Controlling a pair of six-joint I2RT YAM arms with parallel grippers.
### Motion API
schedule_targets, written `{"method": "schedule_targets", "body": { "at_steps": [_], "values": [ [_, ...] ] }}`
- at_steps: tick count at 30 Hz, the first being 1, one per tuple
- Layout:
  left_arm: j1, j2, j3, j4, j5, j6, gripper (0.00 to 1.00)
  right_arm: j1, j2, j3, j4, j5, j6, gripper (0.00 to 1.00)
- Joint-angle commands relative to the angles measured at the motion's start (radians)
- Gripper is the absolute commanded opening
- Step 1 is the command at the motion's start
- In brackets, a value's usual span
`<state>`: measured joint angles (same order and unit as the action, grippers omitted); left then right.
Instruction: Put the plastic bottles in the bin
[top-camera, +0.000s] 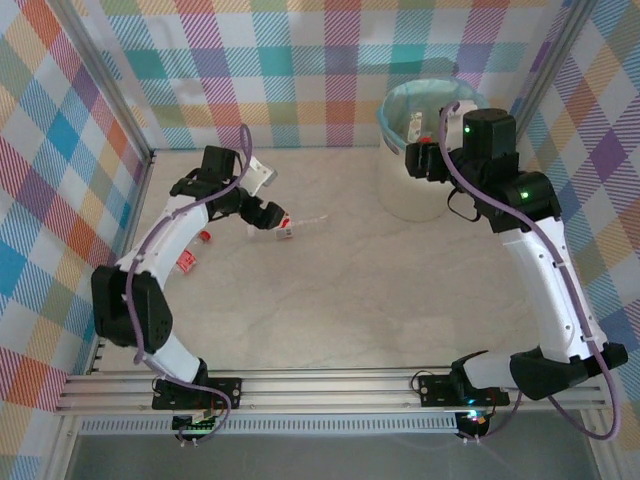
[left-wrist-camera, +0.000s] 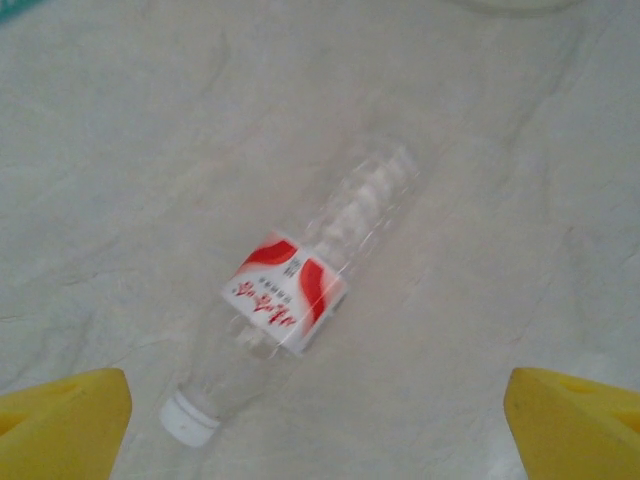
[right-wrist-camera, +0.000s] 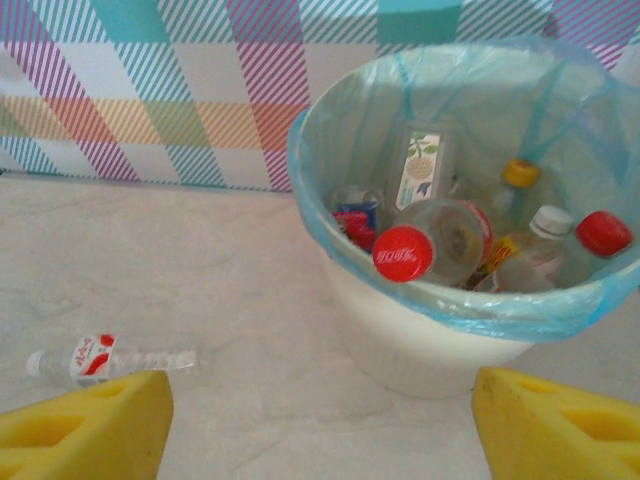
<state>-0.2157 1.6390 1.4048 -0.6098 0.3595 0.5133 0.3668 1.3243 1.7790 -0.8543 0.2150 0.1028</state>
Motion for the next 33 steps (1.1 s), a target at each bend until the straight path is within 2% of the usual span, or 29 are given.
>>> {"method": "schedule_targets", "body": {
  "at_steps": [1, 6, 12, 18, 28, 33],
  "values": [
    [0.006, 0.077, 0.034, -0.045, 0.065, 0.160, 0.96, 0.002, -0.034, -0.050, 0.036, -0.042, 0.026, 0.81],
    [0.000, 0.228, 0.121, -0.098, 0.086, 0.269, 0.95, 0.004, -0.053, -0.097, 0.078, -0.053, 0.011, 0.83],
    [-0.042, 0.416, 0.273, -0.235, 0.032, 0.349, 0.91, 0.003, -0.055, -0.141, 0.102, -0.044, -0.018, 0.86],
    [-0.085, 0.516, 0.326, -0.257, -0.028, 0.338, 0.86, 0.003, -0.050, -0.158, 0.113, -0.058, -0.035, 0.87],
    [-0.105, 0.516, 0.295, -0.256, -0.029, 0.340, 0.63, 0.004, -0.043, -0.149, 0.123, -0.078, -0.042, 0.85],
    [-0.105, 0.455, 0.257, -0.228, -0.037, 0.329, 0.62, 0.003, -0.040, -0.147, 0.129, -0.090, -0.036, 0.85]
  ]
}}
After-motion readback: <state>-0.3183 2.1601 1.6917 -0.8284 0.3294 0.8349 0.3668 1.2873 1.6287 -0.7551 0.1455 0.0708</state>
